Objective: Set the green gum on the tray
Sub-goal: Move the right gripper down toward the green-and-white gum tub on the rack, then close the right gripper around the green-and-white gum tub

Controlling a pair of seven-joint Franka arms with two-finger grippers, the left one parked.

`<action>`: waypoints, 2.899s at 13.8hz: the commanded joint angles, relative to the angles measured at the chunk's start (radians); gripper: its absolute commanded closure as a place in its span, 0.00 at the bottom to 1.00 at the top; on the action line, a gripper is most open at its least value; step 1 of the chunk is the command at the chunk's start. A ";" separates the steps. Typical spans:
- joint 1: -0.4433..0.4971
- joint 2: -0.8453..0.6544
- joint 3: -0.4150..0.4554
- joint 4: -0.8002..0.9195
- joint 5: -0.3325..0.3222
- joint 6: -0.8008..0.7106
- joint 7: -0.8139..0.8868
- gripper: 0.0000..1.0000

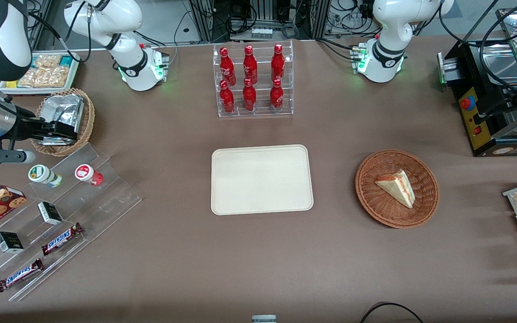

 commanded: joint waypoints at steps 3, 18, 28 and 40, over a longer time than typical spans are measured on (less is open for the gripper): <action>0.002 0.003 0.000 0.026 -0.006 0.001 0.031 0.00; -0.159 -0.049 -0.003 -0.241 -0.061 0.377 -0.671 0.00; -0.285 0.000 -0.001 -0.342 -0.052 0.632 -1.067 0.00; -0.306 0.079 -0.001 -0.424 -0.021 0.802 -1.086 0.00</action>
